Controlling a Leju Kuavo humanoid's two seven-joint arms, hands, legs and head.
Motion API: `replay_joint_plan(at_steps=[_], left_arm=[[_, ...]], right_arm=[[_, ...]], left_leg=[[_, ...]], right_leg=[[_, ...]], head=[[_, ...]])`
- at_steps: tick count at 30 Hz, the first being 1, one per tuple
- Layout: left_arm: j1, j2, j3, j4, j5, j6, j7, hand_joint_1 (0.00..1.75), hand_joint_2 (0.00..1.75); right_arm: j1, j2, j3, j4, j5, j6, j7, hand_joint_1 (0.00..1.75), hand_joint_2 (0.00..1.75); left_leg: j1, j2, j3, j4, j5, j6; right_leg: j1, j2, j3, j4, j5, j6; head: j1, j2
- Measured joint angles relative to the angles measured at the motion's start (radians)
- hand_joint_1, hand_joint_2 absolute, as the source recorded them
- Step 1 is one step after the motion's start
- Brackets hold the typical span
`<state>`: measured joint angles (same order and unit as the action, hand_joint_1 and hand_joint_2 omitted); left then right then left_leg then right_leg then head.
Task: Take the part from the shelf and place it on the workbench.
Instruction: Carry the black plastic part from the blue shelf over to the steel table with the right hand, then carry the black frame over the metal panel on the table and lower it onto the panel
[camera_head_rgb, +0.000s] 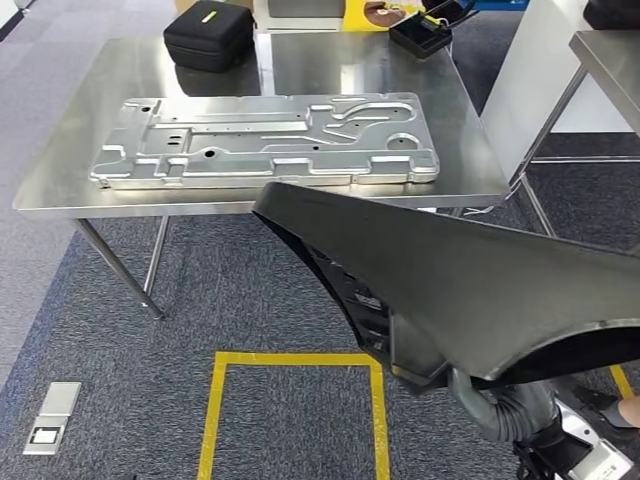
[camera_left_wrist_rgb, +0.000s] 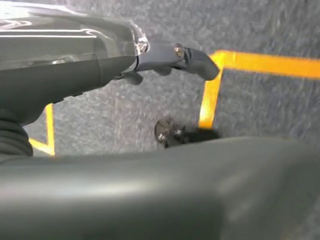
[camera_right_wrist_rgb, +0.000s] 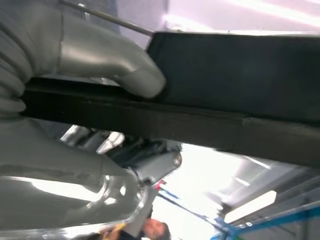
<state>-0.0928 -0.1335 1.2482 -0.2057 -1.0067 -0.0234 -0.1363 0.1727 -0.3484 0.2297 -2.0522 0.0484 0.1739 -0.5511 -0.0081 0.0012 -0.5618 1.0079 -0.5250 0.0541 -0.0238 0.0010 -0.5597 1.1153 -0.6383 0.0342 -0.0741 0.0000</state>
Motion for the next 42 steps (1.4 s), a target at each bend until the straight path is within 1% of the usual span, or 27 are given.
replay_joint_plan(at_steps=[2,3,4,6,7,8,9,13,15,17,18,19,20,22,23,24,26,29,30,32,33,34,35,37,38,40,42], left_arm=[[0.001,-0.001,0.0,0.0,0.0,-0.001,0.0,0.0,1.75],[0.001,-0.002,0.0,0.0,0.0,-0.001,0.0,0.0,1.75],[0.001,-0.002,0.0,0.0,0.0,-0.001,0.0,0.0,1.75],[0.002,-0.002,0.0,0.0,0.0,-0.001,0.0,0.0,1.75],[0.001,-0.002,0.0,0.0,0.0,-0.001,-0.001,0.0,1.75],[0.001,-0.002,0.001,0.0,0.0,-0.001,-0.002,0.0,1.75],[0.0,-0.002,0.001,0.0,0.0,-0.001,-0.003,0.0,1.75],[-0.003,-0.002,0.001,0.0,0.0,-0.001,-0.004,0.0,1.75],[-0.005,-0.002,0.001,0.0,0.0,-0.001,-0.004,0.0,1.75],[-0.004,-0.003,0.001,0.0,0.0,-0.001,-0.003,0.0,1.75],[-0.002,-0.003,0.001,0.0,0.0,-0.001,-0.003,0.0,1.75],[0.0,-0.003,0.001,0.0,0.0,-0.001,-0.002,0.0,1.75],[0.001,-0.003,0.001,0.0,0.0,-0.001,-0.002,0.0,1.75],[0.002,-0.002,0.001,0.0,0.0,-0.001,-0.002,0.0,1.75],[0.002,-0.001,0.001,0.0,0.0,-0.001,-0.003,0.0,1.75],[0.002,-0.001,0.001,0.0,0.0,-0.001,-0.003,0.0,1.75],[0.001,0.0,0.002,0.0,0.0,0.0,-0.004,0.0,1.75],[-0.001,0.001,0.002,0.0,0.0,0.001,-0.004,0.0,1.75],[-0.001,0.001,0.002,0.0,0.0,0.002,-0.005,0.0,1.75],[0.0,0.001,0.002,0.0,0.0,0.0,-0.005,0.0,1.75],[0.001,0.0,0.002,0.0,0.0,0.0,-0.005,0.0,1.75],[0.001,0.0,0.002,0.0,0.0,-0.001,-0.004,0.0,1.75],[0.001,0.0,0.002,0.0,0.0,-0.001,-0.005,0.0,1.75],[0.001,0.0,0.002,0.0,0.0,-0.002,-0.005,0.0,1.75],[0.001,0.001,0.002,0.0,0.0,-0.002,-0.005,0.0,1.75],[-0.001,0.001,0.002,0.0,0.0,-0.002,-0.006,0.0,1.75],[-0.003,0.001,0.002,0.0,0.0,-0.003,-0.006,0.0,1.75]], right_arm=[[-0.002,0.0,0.0,0.003,0.0,0.003,0.0,1.75,1.75],[-0.001,0.0,0.0,0.006,0.0,0.004,0.0,1.75,1.75],[0.0,0.0,0.0,0.008,0.0,0.006,0.0,1.75,1.75],[0.0,0.0,-0.001,0.01,0.0,0.008,0.001,1.75,1.75],[-0.001,0.0,0.0,0.01,0.0,0.008,0.001,1.75,1.75],[-0.001,0.0,0.0,0.011,-0.001,0.008,0.001,1.75,1.75],[-0.001,0.0,0.0,0.011,-0.001,0.008,0.001,1.75,1.75],[0.0,0.0,0.0,0.011,-0.002,0.008,0.001,1.75,1.75],[0.0,0.001,0.0,0.01,-0.002,0.008,0.001,1.75,1.75],[0.001,0.002,0.0,0.01,-0.002,0.008,0.001,1.75,1.75],[0.002,0.002,0.0,0.01,-0.002,0.008,0.001,1.75,1.75],[0.003,0.003,0.0,0.01,-0.002,0.008,0.001,1.75,1.75],[0.003,0.003,0.001,0.01,-0.002,0.008,0.001,1.75,1.75],[0.003,0.004,0.001,0.01,-0.002,0.008,0.001,1.75,1.75],[0.002,0.004,0.001,0.01,-0.002,0.008,0.001,1.75,1.75],[0.002,0.005,0.001,0.01,-0.002,0.008,0.001,1.75,1.75],[0.001,0.006,0.001,0.009,-0.002,0.008,0.001,1.75,1.75],[0.001,0.007,0.0,0.008,-0.002,0.008,0.001,1.75,1.75],[0.0,0.007,-0.001,0.008,-0.002,0.008,0.0,1.75,1.75],[0.0,0.007,-0.001,0.009,-0.002,0.008,0.0,1.75,1.75],[0.001,0.007,-0.001,0.009,-0.002,0.008,0.0,1.75,1.75],[0.001,0.007,-0.001,0.01,-0.002,0.008,0.001,1.75,1.75],[0.002,0.007,-0.001,0.01,-0.002,0.008,0.001,1.75,1.75],[0.001,0.007,-0.001,0.01,-0.003,0.008,0.001,1.75,1.75],[0.0,0.007,0.0,0.011,-0.003,0.008,0.0,1.75,1.75],[0.0,0.008,-0.001,0.012,-0.003,0.008,0.0,1.75,1.75],[0.001,0.009,-0.001,0.012,-0.004,0.008,0.0,1.75,1.75]], left_leg=[[0.003,0.0,0.013,-0.006,-0.005,0.0],[0.003,-0.001,0.018,-0.006,-0.01,-0.002],[0.004,-0.001,0.025,-0.006,-0.016,-0.004],[0.006,-0.001,0.042,-0.003,-0.03,-0.012],[0.005,-0.001,0.049,-0.001,-0.038,-0.018],[0.004,-0.001,0.053,0.002,-0.046,-0.025],[0.003,-0.002,0.054,0.005,-0.051,-0.03],[0.004,-0.001,0.053,0.017,-0.066,-0.043],[0.008,-0.001,0.019,0.088,-0.103,-0.054],[0.012,-0.001,-0.056,0.224,-0.154,-0.063],[0.012,-0.001,-0.091,0.278,-0.164,-0.064],[0.012,-0.001,-0.111,0.301,-0.156,-0.063],[0.012,-0.001,-0.111,0.282,-0.124,-0.06],[0.008,-0.002,-0.073,0.167,-0.037,-0.044],[0.004,-0.002,-0.053,0.115,-0.006,-0.036],[0.0,-0.003,-0.041,0.083,0.008,-0.028],[-0.007,-0.003,-0.037,0.068,0.003,-0.017],[0.0,-0.001,-0.017,0.026,-0.007,-0.007],[0.004,0.0,-0.008,0.013,-0.008,-0.005],[0.005,0.001,0.001,0.009,-0.012,-0.004],[0.005,0.001,0.005,0.009,-0.015,-0.004],[0.005,0.001,0.01,0.009,-0.019,-0.005],[0.006,0.001,0.016,0.01,-0.023,-0.008],[0.008,0.001,0.031,0.011,-0.036,-0.017],[0.007,0.0,0.037,0.015,-0.043,-0.023],[0.003,-0.001,0.036,0.022,-0.051,-0.032],[0.002,-0.001,0.032,0.024,-0.054,-0.037]], right_leg=[[0.0,0.0,-0.066,0.11,-0.035,0.005],[-0.001,0.0,-0.092,0.145,-0.035,0.008],[-0.001,0.0,-0.104,0.148,-0.017,0.012],[-0.002,-0.001,-0.08,0.059,0.062,0.017],[-0.001,-0.002,-0.059,0.006,0.093,0.018],[0.0,-0.002,-0.04,-0.039,0.109,0.015],[0.002,-0.001,-0.03,-0.062,0.111,0.01],[0.003,0.001,-0.022,-0.073,0.095,-0.014],[-0.001,-0.002,-0.015,-0.075,0.091,-0.024],[0.0,-0.004,-0.009,-0.075,0.084,-0.03],[0.0,-0.004,-0.005,-0.075,0.08,-0.031],[0.0,-0.003,0.001,-0.075,0.076,-0.031],[0.001,-0.002,0.009,-0.075,0.07,-0.031],[0.002,0.0,0.028,-0.076,0.059,-0.03],[0.003,0.001,0.035,-0.077,0.054,-0.027],[0.002,0.002,0.038,-0.078,0.051,-0.024],[0.0,0.002,0.035,-0.08,0.049,-0.014],[0.001,0.0,0.027,-0.061,0.03,0.0],[0.001,0.0,0.011,-0.026,0.011,0.003],[0.001,0.0,-0.052,0.092,-0.039,0.007],[0.0,0.0,-0.086,0.148,-0.053,0.01],[0.0,0.0,-0.108,0.177,-0.049,0.013],[0.0,0.0,-0.113,0.169,-0.024,0.015],[-0.002,-0.001,-0.072,0.058,0.058,0.019],[-0.001,-0.002,-0.049,0.002,0.088,0.019],[0.0,0.0,-0.028,-0.054,0.099,0.008],[0.001,0.002,-0.028,-0.06,0.089,-0.008]], head=[[0.002,0.0],[0.002,0.0],[0.002,0.0],[0.002,0.0],[0.002,0.0],[0.002,0.0],[0.002,0.0],[0.002,0.0],[0.002,0.0],[0.002,0.0],[0.002,0.0],[0.002,0.0],[0.002,0.0],[0.002,0.0],[0.002,0.0],[0.002,0.0],[0.002,0.0],[0.002,0.0],[0.003,0.0],[0.003,0.0],[0.003,0.0],[0.003,0.0],[0.003,0.0],[0.003,0.0],[0.003,0.0],[0.003,0.0],[0.003,0.0]])
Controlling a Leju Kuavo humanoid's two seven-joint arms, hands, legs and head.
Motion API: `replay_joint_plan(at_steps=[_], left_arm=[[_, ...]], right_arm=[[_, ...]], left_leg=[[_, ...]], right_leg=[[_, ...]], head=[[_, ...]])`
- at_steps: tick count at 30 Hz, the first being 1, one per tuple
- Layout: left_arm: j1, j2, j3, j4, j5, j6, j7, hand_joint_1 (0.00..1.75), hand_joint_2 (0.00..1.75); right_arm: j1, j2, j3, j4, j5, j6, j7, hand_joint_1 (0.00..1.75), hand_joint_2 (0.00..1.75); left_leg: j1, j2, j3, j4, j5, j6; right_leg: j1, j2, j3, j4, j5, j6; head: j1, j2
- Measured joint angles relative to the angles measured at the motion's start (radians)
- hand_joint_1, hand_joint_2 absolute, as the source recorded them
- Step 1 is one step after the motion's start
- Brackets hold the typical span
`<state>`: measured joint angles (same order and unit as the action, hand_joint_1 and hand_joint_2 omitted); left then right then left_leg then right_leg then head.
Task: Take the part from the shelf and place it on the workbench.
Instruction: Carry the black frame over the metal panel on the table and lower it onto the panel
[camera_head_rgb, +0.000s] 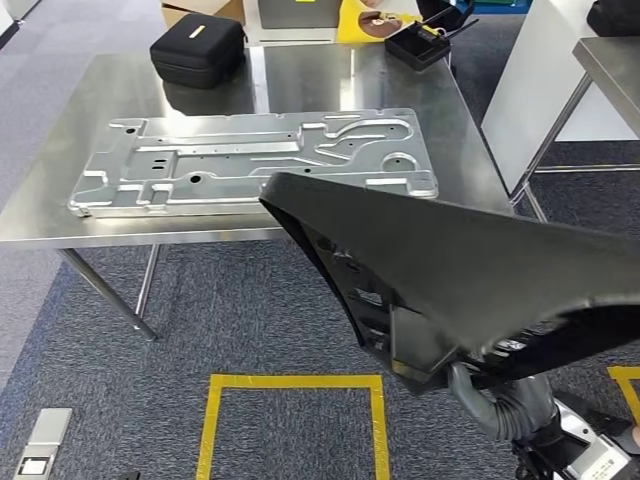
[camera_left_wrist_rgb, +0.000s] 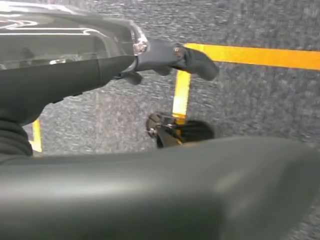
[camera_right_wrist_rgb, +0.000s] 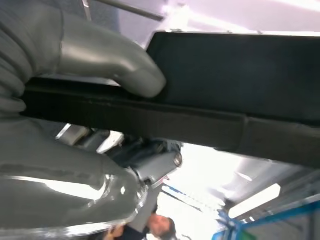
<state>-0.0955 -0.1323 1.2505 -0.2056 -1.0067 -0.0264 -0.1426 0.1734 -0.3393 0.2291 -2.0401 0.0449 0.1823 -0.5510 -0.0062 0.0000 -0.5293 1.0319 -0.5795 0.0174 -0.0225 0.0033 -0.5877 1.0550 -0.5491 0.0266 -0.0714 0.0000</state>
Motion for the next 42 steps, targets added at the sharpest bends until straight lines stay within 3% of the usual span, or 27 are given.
replay_joint_plan(at_steps=[3,6,7,8,10,12,15,18,19,21,22,23,24,26,27,29,33,35,37,38,39,42], left_arm=[[-0.003,0.0,0.0,0.0,0.0,-0.001,0.0,0.0,1.75],[-0.001,0.0,0.0,0.0,0.0,-0.001,0.0,0.0,1.75],[0.001,0.0,0.0,0.0,0.0,-0.001,0.0,0.0,1.75],[0.002,0.0,0.0,0.0,0.0,-0.001,0.0,0.0,1.75],[0.004,0.0,0.0,0.0,0.0,-0.001,0.0,0.0,1.75],[0.003,0.001,0.0,0.0,-0.001,-0.001,0.0,0.0,1.75],[0.003,0.002,0.0,0.0,-0.002,0.0,0.001,0.0,1.75],[0.004,0.002,0.0,0.0,-0.002,0.004,0.002,0.0,1.75],[0.004,0.002,0.0,0.0,-0.002,0.004,0.003,0.0,1.75],[0.004,0.002,0.0,0.0,-0.002,0.003,0.003,0.0,1.75],[0.004,0.002,0.0,0.0,-0.002,0.002,0.003,0.0,1.75],[0.005,0.002,0.0,0.0,-0.003,0.001,0.003,0.0,1.75],[0.005,0.002,0.0,0.0,-0.003,0.001,0.003,0.0,1.75],[0.005,0.002,0.0,0.0,-0.003,0.0,0.002,0.0,1.75],[0.004,0.002,0.0,0.0,-0.003,-0.001,0.001,0.0,1.75],[0.001,0.002,0.0,0.0,-0.004,-0.004,0.0,0.0,1.75],[-0.004,0.002,0.0,0.0,-0.005,-0.008,-0.002,0.0,1.75],[-0.005,0.001,0.0,0.0,-0.005,-0.008,-0.002,0.0,1.75],[-0.002,0.001,0.0,0.0,-0.005,-0.007,-0.002,0.0,1.75],[0.001,0.001,0.0,0.0,-0.005,-0.007,-0.002,0.0,1.75],[0.002,0.001,0.0,0.0,-0.005,-0.007,-0.002,0.0,1.75],[0.004,0.001,0.0,0.0,-0.005,-0.008,-0.002,0.0,1.75]], right_arm=[[-0.001,0.001,0.0,-0.001,0.0,0.0,-0.001,1.75,1.75],[-0.001,0.001,0.0,-0.001,0.0,0.0,-0.001,1.75,1.75],[-0.001,0.002,0.0,-0.001,0.0,0.0,-0.001,1.75,1.75],[-0.001,0.002,0.001,-0.001,0.0,0.0,-0.001,1.75,1.75],[-0.001,0.002,0.001,-0.001,0.0,0.0,-0.001,1.75,1.75],[0.0,0.003,0.001,-0.002,0.0,0.0,-0.002,1.75,1.75],[0.001,0.005,0.001,-0.002,-0.002,0.001,-0.004,1.75,1.75],[0.001,0.006,0.0,-0.002,-0.003,0.005,-0.006,1.75,1.75],[0.001,0.007,-0.001,-0.002,-0.003,0.006,-0.006,1.75,1.75],[0.003,0.007,-0.001,-0.001,-0.003,0.006,-0.007,1.75,1.75],[0.005,0.008,-0.001,0.0,-0.003,0.006,-0.007,1.75,1.75],[0.006,0.008,0.0,0.001,-0.003,0.006,-0.007,1.75,1.75],[0.007,0.008,-0.001,0.001,-0.003,0.006,-0.007,1.75,1.75],[0.006,0.008,-0.001,0.002,-0.003,0.006,-0.007,1.75,1.75],[0.006,0.009,0.0,0.002,-0.003,0.006,-0.007,1.75,1.75],[0.006,0.01,0.0,0.003,-0.002,0.006,-0.007,1.75,1.75],[0.007,0.011,0.0,0.002,0.0,0.006,-0.007,1.75,1.75],[0.006,0.011,0.0,0.001,0.0,0.006,-0.007,1.75,1.75],[0.006,0.012,0.0,0.0,0.001,0.005,-0.007,1.75,1.75],[0.006,0.012,0.0,0.0,0.001,0.004,-0.007,1.75,1.75],[0.006,0.012,-0.001,0.0,0.001,0.003,-0.007,1.75,1.75],[0.001,0.012,-0.006,0.0,0.003,-0.006,-0.002,1.75,1.75]], left_leg=[[0.004,0.0,-0.019,0.051,-0.032,-0.013],[0.008,0.0,-0.122,0.238,-0.102,-0.024],[0.008,0.0,-0.151,0.279,-0.104,-0.024],[0.008,0.0,-0.162,0.284,-0.085,-0.022],[0.005,0.0,-0.133,0.184,-0.001,-0.009],[-0.001,-0.001,-0.09,0.082,0.052,0.007],[-0.009,-0.002,-0.073,0.039,0.042,0.021],[0.001,0.001,-0.053,0.009,0.037,0.025],[0.004,0.002,-0.043,0.002,0.036,0.026],[0.005,0.002,-0.031,0.0,0.027,0.03],[0.005,0.002,-0.024,0.0,0.021,0.029],[0.005,0.002,-0.016,0.0,0.014,0.027],[0.006,0.002,-0.006,0.0,0.007,0.025],[0.009,0.001,0.017,0.0,-0.011,0.017],[0.008,0.001,0.025,0.002,-0.019,0.012],[0.005,0.0,0.031,0.004,-0.029,0.003],[0.006,0.0,0.022,0.028,-0.051,-0.01],[0.008,0.0,-0.034,0.134,-0.094,-0.02],[0.01,0.0,-0.117,0.263,-0.127,-0.024],[0.01,0.0,-0.144,0.292,-0.119,-0.024],[0.01,0.0,-0.154,0.284,-0.09,-0.021],[0.002,-0.001,-0.113,0.129,0.037,0.0]], right_leg=[[-0.004,-0.002,0.009,-0.004,-0.006,-0.016],[-0.003,-0.005,0.018,-0.004,-0.016,-0.026],[-0.002,-0.005,0.023,-0.004,-0.02,-0.027],[-0.002,-0.004,0.029,-0.004,-0.024,-0.027],[0.001,-0.001,0.048,-0.004,-0.035,-0.026],[0.003,0.0,0.062,-0.007,-0.045,-0.021],[0.001,0.0,0.061,-0.012,-0.051,-0.007],[0.002,-0.002,0.052,0.017,-0.072,0.004],[0.002,-0.002,0.031,0.061,-0.093,0.006],[0.002,-0.002,-0.042,0.186,-0.138,0.01],[0.001,-0.002,-0.076,0.234,-0.144,0.013],[0.001,-0.002,-0.095,0.25,-0.13,0.016],[0.0,-0.003,-0.095,0.227,-0.096,0.019],[-0.001,-0.004,-0.057,0.113,-0.011,0.023],[-0.001,-0.004,-0.035,0.061,0.012,0.023],[0.003,-0.002,-0.016,0.021,0.008,0.013],[-0.001,-0.001,-0.006,0.011,-0.007,-0.013],[-0.003,-0.003,0.002,0.01,-0.015,-0.022],[-0.003,-0.004,0.01,0.01,-0.024,-0.026],[-0.003,-0.003,0.016,0.01,-0.029,-0.026],[-0.002,-0.002,0.025,0.01,-0.035,-0.026],[-0.001,0.001,0.056,0.008,-0.056,-0.02]], head=[[0.0,0.0],[0.0,0.0],[0.0,0.0],[0.0,0.0],[0.0,0.0],[0.0,0.0],[0.0,0.0],[0.0,0.0],[0.0,0.0],[0.0,0.0],[0.0,0.0],[0.0,0.0],[0.0,0.0],[0.0,0.0],[0.001,0.0],[0.001,0.0],[0.0,0.0],[0.0,0.0],[0.0,0.0],[0.0,0.0],[0.0,0.0],[0.0,0.0]])
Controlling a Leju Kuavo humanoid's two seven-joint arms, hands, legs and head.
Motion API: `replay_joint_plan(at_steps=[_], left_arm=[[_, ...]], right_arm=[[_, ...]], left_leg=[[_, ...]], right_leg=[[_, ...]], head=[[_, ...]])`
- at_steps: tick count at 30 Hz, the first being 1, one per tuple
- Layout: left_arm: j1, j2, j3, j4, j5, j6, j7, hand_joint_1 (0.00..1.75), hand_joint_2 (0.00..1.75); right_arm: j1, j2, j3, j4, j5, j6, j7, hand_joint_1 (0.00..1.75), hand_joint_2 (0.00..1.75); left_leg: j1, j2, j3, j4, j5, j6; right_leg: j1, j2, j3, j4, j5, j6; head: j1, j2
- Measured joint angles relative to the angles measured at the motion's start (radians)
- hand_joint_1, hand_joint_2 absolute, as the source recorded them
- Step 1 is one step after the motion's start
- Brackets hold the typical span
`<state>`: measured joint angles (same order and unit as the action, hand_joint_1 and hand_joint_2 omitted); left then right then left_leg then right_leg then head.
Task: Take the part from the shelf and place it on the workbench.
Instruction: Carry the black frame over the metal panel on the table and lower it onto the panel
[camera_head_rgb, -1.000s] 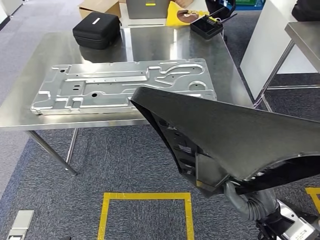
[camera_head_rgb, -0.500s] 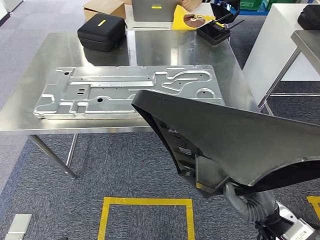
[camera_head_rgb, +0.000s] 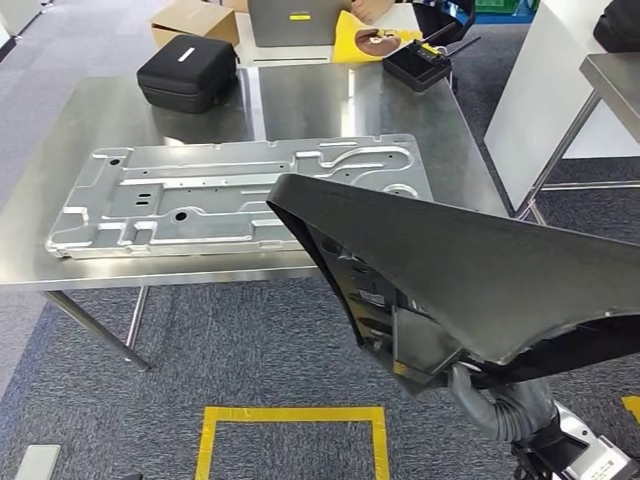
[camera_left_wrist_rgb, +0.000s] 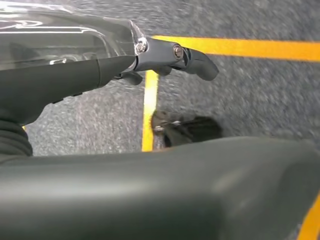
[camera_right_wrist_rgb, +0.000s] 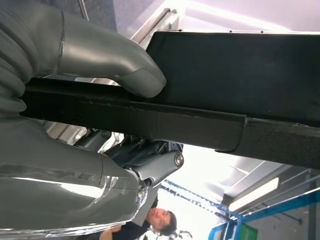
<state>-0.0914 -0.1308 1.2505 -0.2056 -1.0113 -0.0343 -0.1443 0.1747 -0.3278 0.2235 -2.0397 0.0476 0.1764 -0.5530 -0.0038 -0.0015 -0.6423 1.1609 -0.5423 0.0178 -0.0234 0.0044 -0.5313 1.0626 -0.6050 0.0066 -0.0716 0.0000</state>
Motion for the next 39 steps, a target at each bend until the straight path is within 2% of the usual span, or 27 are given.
replay_joint_plan(at_steps=[1,3,5,7,8,10,11,12,13,15,16,18,20,22,23,25,26,27,28,30,31,32,34,36,38,39], left_arm=[[0.0,0.0,0.0,0.0,0.0,0.0,0.0,0.0,1.75],[-0.001,0.001,0.0,0.0,0.0,-0.001,-0.001,0.0,1.75],[-0.001,0.002,0.0,0.0,0.0,-0.002,-0.002,0.0,1.75],[-0.001,0.003,0.0,0.0,0.0,-0.005,-0.005,0.0,1.75],[-0.001,0.003,0.0,0.0,0.0,-0.006,-0.006,0.0,1.75],[0.0,0.002,0.0,0.0,-0.001,-0.008,-0.007,0.0,1.75],[0.0,0.002,0.0,0.0,-0.001,-0.008,-0.008,0.0,1.75],[0.001,0.002,0.0,0.0,-0.001,-0.008,-0.008,0.0,1.75],[0.001,0.002,0.0,0.0,-0.002,-0.009,-0.008,0.0,1.75],[0.001,0.002,0.0,0.0,-0.002,-0.012,-0.009,0.0,1.75],[0.0,0.002,0.0,0.0,-0.003,-0.014,-0.009,0.0,1.75],[-0.002,0.002,0.0,0.0,-0.004,-0.017,-0.009,0.0,1.75],[-0.003,0.002,0.0,0.0,-0.005,-0.019,-0.009,0.0,1.75],[-0.005,0.001,0.0,0.0,-0.006,-0.021,-0.01,0.0,1.75],[-0.005,0.001,0.0,0.0,-0.007,-0.022,-0.01,0.0,1.75],[-0.004,0.001,0.0,0.0,-0.007,-0.022,-0.01,0.0,1.75],[-0.003,0.001,0.0,0.0,-0.007,-0.022,-0.009,0.0,1.75],[0.0,0.001,0.0,0.0,-0.007,-0.021,-0.009,0.0,1.75],[0.001,0.001,0.0,0.0,-0.007,-0.021,-0.009,0.0,1.75],[0.002,0.001,0.0,0.0,-0.008,-0.021,-0.009,0.0,1.75],[0.002,0.001,0.0,0.0,-0.008,-0.021,-0.009,0.0,1.75],[0.002,0.001,0.0,0.0,-0.009,-0.021,-0.009,0.0,1.75],[0.001,0.001,0.0,0.0,-0.011,-0.021,-0.008,0.0,1.75],[-0.001,0.002,0.0,0.0,-0.012,-0.021,-0.009,0.0,1.75],[-0.002,0.002,0.0,0.0,-0.012,-0.022,-0.01,0.0,1.75],[-0.002,0.001,0.0,0.0,-0.012,-0.023,-0.01,0.0,1.75]], right_arm=[[-0.003,-0.001,-0.004,0.0,0.001,-0.005,0.005,1.75,1.75],[-0.013,-0.005,-0.018,0.0,0.001,-0.014,0.021,1.75,1.75],[-0.025,-0.016,-0.038,0.0,-0.006,-0.019,0.04,1.75,1.75],[-0.042,-0.031,-0.061,0.003,-0.017,-0.022,0.058,1.75,1.75],[-0.051,-0.039,-0.073,0.006,-0.021,-0.024,0.067,1.75,1.75],[-0.067,-0.055,-0.097,0.015,-0.027,-0.026,0.087,1.75,1.75],[-0.072,-0.063,-0.11,0.022,-0.03,-0.026,0.098,1.75,1.75],[-0.078,-0.071,-0.121,0.028,-0.032,-0.027,0.108,1.75,1.75],[-0.084,-0.078,-0.133,0.034,-0.033,-0.027,0.118,1.75,1.75],[-0.1,-0.092,-0.155,0.044,-0.035,-0.028,0.132,1.75,1.75],[-0.108,-0.098,-0.165,0.05,-0.035,-0.028,0.138,1.75,1.75],[-0.119,-0.108,-0.18,0.058,-0.035,-0.029,0.147,1.75,1.75],[-0.126,-0.117,-0.193,0.063,-0.034,-0.03,0.152,1.75,1.75],[-0.135,-0.124,-0.202,0.066,-0.034,-0.029,0.155,1.75,1.75],[-0.14,-0.126,-0.204,0.067,-0.034,-0.029,0.157,1.75,1.75],[-0.149,-0.128,-0.208,0.071,-0.032,-0.029,0.161,1.75,1.75],[-0.153,-0.129,-0.209,0.074,-0.031,-0.029,0.163,1.75,1.75],[-0.157,-0.13,-0.209,0.076,-0.028,-0.029,0.165,1.75,1.75],[-0.162,-0.131,-0.21,0.079,-0.025,-0.03,0.167,1.75,1.75],[-0.177,-0.136,-0.21,0.081,-0.018,-0.035,0.172,1.75,1.75],[-0.188,-0.14,-0.21,0.083,-0.015,-0.039,0.176,1.75,1.75],[-0.201,-0.143,-0.21,0.085,-0.011,-0.044,0.182,1.75,1.75],[-0.227,-0.153,-0.21,0.089,-0.002,-0.05,0.197,1.75,1.75],[-0.254,-0.168,-0.21,0.091,0.008,-0.055,0.212,1.75,1.75],[-0.285,-0.182,-0.209,0.095,0.017,-0.06,0.226,1.75,1.75],[-0.298,-0.187,-0.207,0.098,0.022,-0.062,0.233,1.75,1.75]], left_leg=[[-0.004,0.0,0.013,-0.036,0.017,0.007],[-0.01,0.0,0.023,-0.06,0.008,0.018],[-0.008,0.0,0.037,-0.086,-0.002,0.022],[0.0,0.001,0.058,-0.112,-0.005,0.024],[0.002,0.002,0.067,-0.119,-0.006,0.026],[0.002,0.002,0.08,-0.121,-0.016,0.027],[0.002,0.002,0.088,-0.121,-0.023,0.027],[0.002,0.002,0.097,-0.121,-0.03,0.026],[0.003,0.001,0.109,-0.121,-0.038,0.025],[0.001,0.001,0.132,-0.12,-0.056,0.019],[0.0,0.001,0.138,-0.119,-0.063,0.014],[-0.003,0.0,0.139,-0.12,-0.07,0.006],[-0.003,0.001,0.141,-0.122,-0.076,0.001],[-0.002,0.001,0.124,-0.081,-0.098,-0.01],[0.001,0.001,0.096,-0.028,-0.119,-0.015],[0.006,0.001,0.009,0.109,-0.158,-0.024],[0.007,0.001,-0.027,0.155,-0.16,-0.025],[0.007,0.001,-0.047,0.167,-0.141,-0.025],[0.007,0.001,-0.05,0.14,-0.1,-0.022],[0.003,0.0,-0.023,0.03,-0.005,-0.009],[-0.001,0.0,-0.009,-0.012,0.024,-0.002],[-0.006,-0.001,-0.002,-0.036,0.035,0.005],[-0.012,-0.001,0.004,-0.051,0.024,0.017],[-0.007,0.0,0.022,-0.083,0.012,0.026],[-0.001,0.001,0.045,-0.11,0.006,0.031],[-0.001,0.0,0.054,-0.114,0.003,0.033]], right_leg=[[0.0,0.001,0.005,-0.001,-0.004,0.004],[-0.001,0.002,0.006,-0.005,-0.008,0.015],[-0.001,0.0,0.009,-0.01,-0.013,0.027],[0.001,-0.002,-0.004,0.029,-0.036,0.033],[0.0,-0.003,-0.029,0.08,-0.057,0.034],[0.0,-0.002,-0.105,0.2,-0.092,0.038],[0.0,-0.003,-0.135,0.235,-0.089,0.041],[0.0,-0.003,-0.148,0.236,-0.066,0.043],[0.0,-0.003,-0.143,0.199,-0.024,0.045],[0.001,-0.005,-0.108,0.09,0.056,0.045],[0.003,-0.006,-0.09,0.046,0.072,0.041],[0.007,-0.005,-0.077,0.017,0.062,0.029],[0.004,-0.003,-0.071,0.006,0.052,0.016],[-0.002,-0.004,-0.061,0.002,0.045,0.005],[-0.004,-0.006,-0.055,0.001,0.04,0.001],[-0.004,-0.007,-0.045,0.001,0.03,-0.005],[-0.004,-0.006,-0.039,0.001,0.024,-0.005],[-0.004,-0.004,-0.03,0.001,0.018,-0.004],[-0.004,-0.003,-0.019,0.001,0.01,-0.003],[-0.004,-0.002,0.005,-0.001,-0.006,0.002],[-0.004,0.0,0.013,-0.003,-0.012,0.006],[-0.005,0.001,0.016,-0.005,-0.016,0.011],[-0.006,0.003,0.017,-0.012,-0.018,0.023],[-0.007,-0.001,0.017,-0.012,-0.023,0.033],[-0.007,-0.003,-0.011,0.045,-0.049,0.038],[-0.006,-0.003,-0.044,0.102,-0.069,0.04]], head=[[0.0,0.0],[0.0,0.0],[0.0,0.0],[0.001,0.0],[0.001,0.0],[0.001,0.0],[0.001,0.0],[0.001,0.0],[0.001,0.0],[0.001,0.0],[0.001,0.0],[0.0,0.0],[0.0,0.0],[-0.001,0.0],[-0.001,0.0],[-0.002,0.0],[-0.002,0.0],[-0.002,0.0],[-0.002,0.0],[-0.002,0.0],[-0.002,0.0],[-0.002,0.0],[-0.003,0.0],[-0.003,0.0],[-0.003,0.0],[-0.003,0.0]])
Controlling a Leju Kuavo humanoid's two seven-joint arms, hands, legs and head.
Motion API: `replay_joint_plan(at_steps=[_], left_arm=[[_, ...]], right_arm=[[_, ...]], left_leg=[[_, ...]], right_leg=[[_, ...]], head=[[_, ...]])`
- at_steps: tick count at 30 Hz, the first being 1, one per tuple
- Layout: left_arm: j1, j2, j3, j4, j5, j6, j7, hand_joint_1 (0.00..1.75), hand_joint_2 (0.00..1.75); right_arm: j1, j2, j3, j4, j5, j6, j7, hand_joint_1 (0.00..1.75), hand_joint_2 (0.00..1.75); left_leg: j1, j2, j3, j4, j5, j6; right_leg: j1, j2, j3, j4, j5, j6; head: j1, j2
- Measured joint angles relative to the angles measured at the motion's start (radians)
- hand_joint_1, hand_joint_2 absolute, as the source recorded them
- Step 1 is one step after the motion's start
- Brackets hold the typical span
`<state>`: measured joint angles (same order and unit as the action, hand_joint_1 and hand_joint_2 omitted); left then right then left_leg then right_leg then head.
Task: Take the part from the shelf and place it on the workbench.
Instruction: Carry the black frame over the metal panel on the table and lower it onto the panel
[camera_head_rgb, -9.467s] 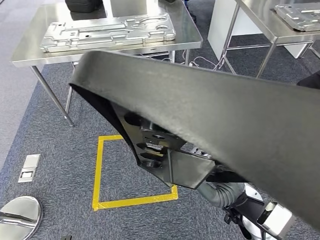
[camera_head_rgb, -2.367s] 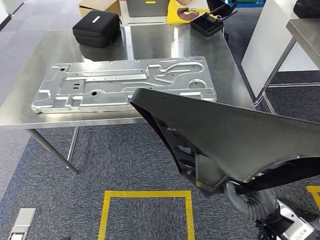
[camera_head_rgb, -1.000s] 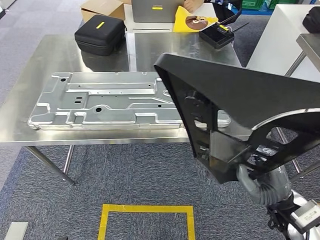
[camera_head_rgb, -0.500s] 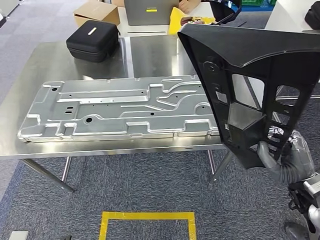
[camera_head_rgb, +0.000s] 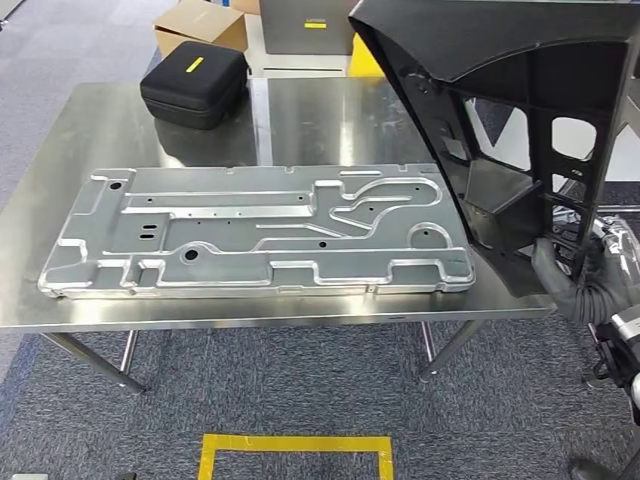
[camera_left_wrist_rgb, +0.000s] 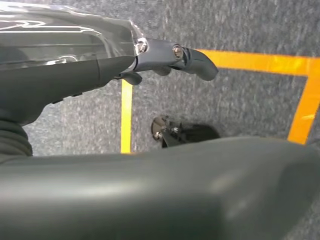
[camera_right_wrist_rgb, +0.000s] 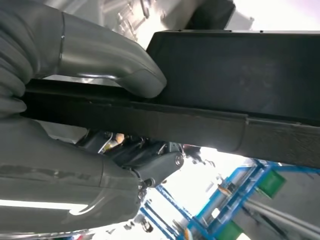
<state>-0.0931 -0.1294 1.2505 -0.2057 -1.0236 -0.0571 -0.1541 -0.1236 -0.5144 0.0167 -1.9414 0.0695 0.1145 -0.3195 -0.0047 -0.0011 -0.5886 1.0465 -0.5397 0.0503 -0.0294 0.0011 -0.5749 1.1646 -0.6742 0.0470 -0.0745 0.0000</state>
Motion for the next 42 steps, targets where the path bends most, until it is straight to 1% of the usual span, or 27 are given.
replay_joint_plan(at_steps=[2,3,4,6,7,8,10,12,14,15,17,18,19,20,22,23,27,29,30,32,33,34,35,37,38,40,42], left_arm=[[0.001,-0.001,0.0,0.0,-0.001,-0.003,0.0,0.0,1.75],[0.001,-0.001,0.0,0.0,-0.002,-0.003,0.0,0.0,1.75],[0.001,-0.001,0.0,0.0,-0.003,-0.004,0.0,0.0,1.75],[0.001,-0.001,0.0,0.0,-0.003,-0.004,0.0,0.0,1.75],[0.0,-0.001,0.0,0.0,-0.003,-0.003,0.0,0.0,1.75],[-0.001,-0.001,0.0,0.0,-0.003,-0.003,0.0,0.0,1.75],[-0.003,-0.001,0.0,0.0,-0.003,-0.003,0.001,0.0,1.75],[-0.004,-0.001,0.0,0.0,-0.003,-0.003,0.001,0.0,1.75],[-0.006,-0.002,0.0,0.0,-0.003,-0.003,0.001,0.0,1.75],[-0.007,-0.002,0.0,0.0,-0.003,-0.003,0.001,0.0,1.75],[-0.005,-0.002,0.0,0.0,-0.003,-0.003,0.001,0.0,1.75],[-0.003,-0.002,0.0,0.0,-0.003,-0.003,0.001,0.0,1.75],[-0.001,-0.002,0.0,0.0,-0.003,-0.003,0.001,0.0,1.75],[0.0,-0.002,0.0,0.0,-0.003,-0.003,0.001,0.0,1.75],[0.001,-0.002,0.0,0.0,-0.003,-0.003,0.001,0.0,1.75],[0.001,-0.002,0.0,0.0,-0.003,-0.003,0.0,0.0,1.75],[0.001,-0.002,0.0,0.0,-0.003,-0.001,0.0,0.0,1.75],[0.001,-0.002,0.0,0.0,-0.003,0.0,-0.001,0.0,1.75],[0.0,-0.002,0.0,0.0,-0.004,0.0,-0.001,0.0,1.75],[-0.001,-0.002,0.0,0.0,-0.005,-0.002,-0.001,0.0,1.75],[-0.001,-0.002,0.0,0.0,-0.006,-0.002,-0.001,0.0,1.75],[0.0,-0.002,0.0,0.0,-0.006,-0.003,-0.001,0.0,1.75],[0.001,-0.002,0.0,0.0,-0.006,-0.003,-0.001,0.0,1.75],[0.001,-0.002,0.0,0.0,-0.006,-0.003,-0.001,0.0,1.75],[0.0,-0.002,0.0,0.0,-0.006,-0.003,-0.001,0.0,1.75],[-0.003,-0.002,0.0,0.0,-0.006,-0.003,-0.002,0.0,1.75],[-0.003,-0.001,0.0,0.0,-0.006,-0.003,-0.003,0.0,1.75]], right_arm=[[-0.019,-0.007,0.007,0.009,0.011,-0.002,0.015,1.75,1.75],[-0.027,-0.009,0.012,0.015,0.016,-0.003,0.02,1.75,1.75],[-0.034,-0.011,0.017,0.02,0.021,-0.003,0.025,1.75,1.75],[-0.051,-0.016,0.028,0.029,0.027,-0.004,0.031,1.75,1.75],[-0.059,-0.019,0.033,0.034,0.028,-0.005,0.033,1.75,1.75],[-0.065,-0.022,0.037,0.038,0.029,-0.007,0.036,1.75,1.75],[-0.071,-0.028,0.045,0.044,0.032,-0.01,0.04,1.75,1.75],[-0.073,-0.032,0.05,0.047,0.033,-0.015,0.041,1.75,1.75],[-0.077,-0.034,0.054,0.048,0.034,-0.018,0.041,1.75,1.75],[-0.078,-0.035,0.056,0.049,0.034,-0.02,0.041,1.75,1.75],[-0.078,-0.035,0.062,0.052,0.035,-0.02,0.041,1.75,1.75],[-0.077,-0.035,0.064,0.054,0.036,-0.021,0.041,1.75,1.75],[-0.076,-0.035,0.066,0.056,0.036,-0.021,0.041,1.75,1.75],[-0.075,-0.035,0.067,0.057,0.037,-0.022,0.041,1.75,1.75],[-0.076,-0.035,0.07,0.059,0.038,-0.025,0.041,1.75,1.75],[-0.076,-0.035,0.071,0.06,0.04,-0.027,0.04,1.75,1.75],[-0.077,-0.035,0.073,0.063,0.043,-0.034,0.039,1.75,1.75],[-0.08,-0.038,0.073,0.064,0.044,-0.036,0.039,1.75,1.75],[-0.081,-0.039,0.073,0.066,0.045,-0.037,0.038,1.75,1.75],[-0.082,-0.04,0.073,0.069,0.046,-0.038,0.038,1.75,1.75],[-0.08,-0.04,0.074,0.071,0.048,-0.038,0.039,1.75,1.75],[-0.079,-0.041,0.074,0.073,0.049,-0.038,0.039,1.75,1.75],[-0.079,-0.041,0.075,0.074,0.05,-0.038,0.04,1.75,1.75],[-0.082,-0.041,0.076,0.076,0.055,-0.04,0.042,1.75,1.75],[-0.085,-0.042,0.077,0.078,0.06,-0.041,0.044,1.75,1.75],[-0.088,-0.044,0.079,0.081,0.068,-0.045,0.049,1.75,1.75],[-0.091,-0.045,0.081,0.084,0.077,-0.051,0.054,1.75,1.75]], left_leg=[[0.0,0.0,0.016,-0.001,-0.012,0.002],[0.001,-0.001,0.026,-0.001,-0.02,0.0],[0.001,-0.001,0.038,-0.001,-0.028,-0.002],[0.002,-0.002,0.064,-0.002,-0.046,-0.009],[0.001,-0.002,0.073,-0.001,-0.054,-0.013],[0.001,-0.002,0.077,-0.001,-0.06,-0.018],[-0.001,-0.002,0.078,-0.004,-0.065,-0.026],[-0.001,-0.001,0.081,-0.003,-0.073,-0.034],[0.001,-0.001,0.058,0.052,-0.1,-0.045],[0.003,-0.001,0.025,0.112,-0.122,-0.05],[0.007,-0.001,-0.063,0.246,-0.157,-0.057],[0.008,-0.001,-0.095,0.28,-0.151,-0.058],[0.008,-0.001,-0.109,0.276,-0.124,-0.057],[0.008,-0.001,-0.103,0.233,-0.079,-0.054],[0.005,-0.002,-0.069,0.118,0.006,-0.044],[0.002,-0.002,-0.054,0.076,0.024,-0.039],[-0.002,-0.003,-0.033,0.029,0.009,-0.024],[0.002,-0.003,-0.014,0.009,0.01,-0.016],[0.004,-0.002,-0.006,0.003,0.009,-0.012],[0.004,-0.002,0.007,0.0,0.0,-0.005],[0.003,-0.002,0.014,0.0,-0.006,-0.003],[0.003,-0.002,0.024,0.0,-0.013,-0.004],[0.004,-0.003,0.035,0.0,-0.021,-0.006],[0.003,-0.004,0.056,0.0,-0.038,-0.013],[0.001,-0.004,0.061,0.001,-0.044,-0.018],[-0.002,-0.004,0.06,0.001,-0.05,-0.026],[-0.003,-0.004,0.06,-0.001,-0.05,-0.025]], right_leg=[[0.0,0.0,-0.078,0.115,-0.024,0.005],[0.0,0.0,-0.102,0.136,-0.009,0.007],[0.0,0.0,-0.108,0.119,0.027,0.009],[0.0,-0.002,-0.077,0.011,0.115,0.009],[0.002,-0.002,-0.058,-0.039,0.14,0.007],[0.005,-0.002,-0.045,-0.071,0.147,0.001],[0.011,-0.001,-0.036,-0.091,0.134,-0.012],[0.007,-0.001,-0.03,-0.097,0.126,-0.024],[0.0,-0.004,-0.018,-0.101,0.12,-0.035],[0.0,-0.005,-0.013,-0.102,0.115,-0.039],[-0.001,-0.006,-0.003,-0.102,0.105,-0.042],[-0.001,-0.005,0.003,-0.102,0.099,-0.042],[-0.001,-0.004,0.012,-0.102,0.093,-0.041],[-0.001,-0.003,0.023,-0.102,0.086,-0.04],[0.0,-0.002,0.042,-0.103,0.072,-0.034],[0.001,-0.001,0.047,-0.105,0.067,-0.029],[-0.001,0.001,0.053,-0.119,0.061,-0.005],[-0.001,-0.001,0.042,-0.085,0.043,0.002],[-0.001,-0.001,0.015,-0.035,0.023,0.003],[0.0,0.0,-0.066,0.094,-0.018,0.006],[0.0,-0.001,-0.1,0.137,-0.019,0.008],[0.0,-0.001,-0.117,0.143,0.003,0.009],[-0.001,-0.001,-0.115,0.112,0.043,0.01],[0.001,-0.002,-0.078,-0.006,0.131,0.008],[0.003,-0.002,-0.062,-0.053,0.151,0.003],[0.007,-0.002,-0.052,-0.087,0.151,-0.01],[0.007,-0.001,-0.052,-0.096,0.149,-0.016]], head=[[0.0,0.0],[0.0,0.0],[0.0,0.0],[0.0,0.0],[0.0,0.0],[0.0,0.0],[0.0,0.0],[0.0,0.0],[-0.001,0.0],[-0.001,0.0],[-0.001,0.0],[-0.001,0.0],[-0.001,0.0],[-0.001,0.0],[-0.001,0.0],[-0.001,0.0],[-0.001,0.0],[-0.001,0.0],[-0.001,0.0],[-0.001,0.0],[-0.001,0.0],[-0.001,0.0],[-0.001,0.0],[-0.001,0.0],[-0.001,0.0],[0.0,0.0],[0.0,0.0]])
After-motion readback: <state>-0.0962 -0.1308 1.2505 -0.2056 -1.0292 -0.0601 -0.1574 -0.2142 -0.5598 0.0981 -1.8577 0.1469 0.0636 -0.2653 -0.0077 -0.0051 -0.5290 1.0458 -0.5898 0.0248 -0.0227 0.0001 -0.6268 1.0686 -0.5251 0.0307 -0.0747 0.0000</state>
